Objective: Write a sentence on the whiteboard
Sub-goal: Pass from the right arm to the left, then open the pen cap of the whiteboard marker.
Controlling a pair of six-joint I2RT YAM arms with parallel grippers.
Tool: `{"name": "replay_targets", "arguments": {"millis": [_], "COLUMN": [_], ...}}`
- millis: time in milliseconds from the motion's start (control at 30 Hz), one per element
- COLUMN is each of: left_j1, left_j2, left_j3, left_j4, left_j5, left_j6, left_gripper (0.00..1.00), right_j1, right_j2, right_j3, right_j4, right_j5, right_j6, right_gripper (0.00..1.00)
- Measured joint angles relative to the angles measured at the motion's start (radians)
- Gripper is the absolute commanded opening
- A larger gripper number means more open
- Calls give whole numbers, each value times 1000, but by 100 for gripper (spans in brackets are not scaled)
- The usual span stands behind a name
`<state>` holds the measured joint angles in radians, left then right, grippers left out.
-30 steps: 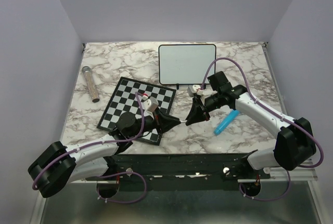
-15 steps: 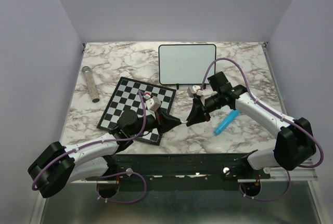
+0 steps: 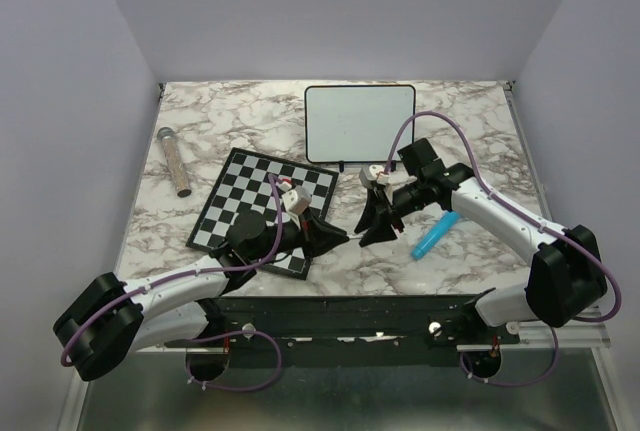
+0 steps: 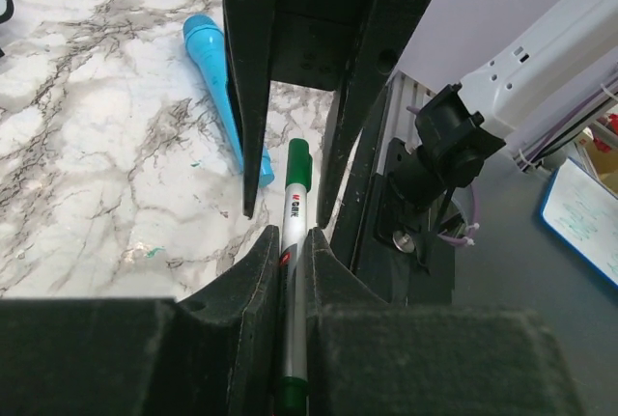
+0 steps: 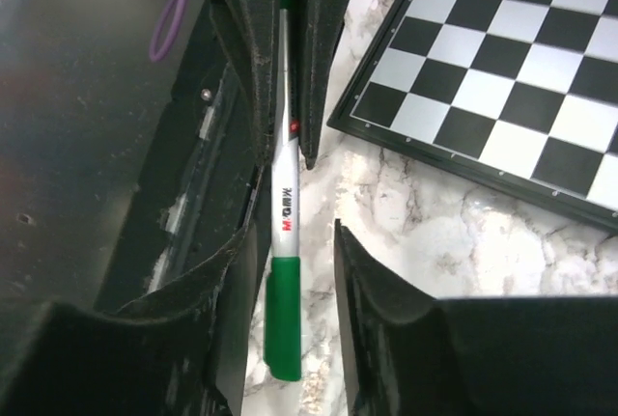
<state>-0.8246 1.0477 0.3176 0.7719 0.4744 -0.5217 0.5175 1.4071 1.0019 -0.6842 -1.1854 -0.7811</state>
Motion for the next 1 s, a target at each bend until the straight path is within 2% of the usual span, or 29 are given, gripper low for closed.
{"name": "replay_targets", "arguments": {"millis": [67,133,300,400,633,767,1000], "left_j1": [-1,-2,-2,-2,-2,-2,-2], "left_j2": [-5,-28,-143,-212,-248,-216,-185], "left_j3": [-2,-17,-60,-68,-74,-74,-74], "left_j4": [0,1,-26,-63,-96,-99,-97], "left_j5": [0,-3,-37,-63,-85,-85,-84], "left_j6": [-5,-6,-2,6,15,14,14], "left_gripper": [0,0,0,0,0,0,0], "right_j1": [1,1,-3,-4,-4,-4,-4], "right_j2": [0,0,9,17,24,24,39], "right_j3": [1,2,11,18,25,28,32], "right_j4": [0,-7,-59,-87,-104,-104,-109], "right_j5": [-4,-3,10,11,8,3,-11], "right_j6": [-2,-25,-84,-108,-111,-109,-103], "right_gripper": [70,71,63,62,61,55,33]}}
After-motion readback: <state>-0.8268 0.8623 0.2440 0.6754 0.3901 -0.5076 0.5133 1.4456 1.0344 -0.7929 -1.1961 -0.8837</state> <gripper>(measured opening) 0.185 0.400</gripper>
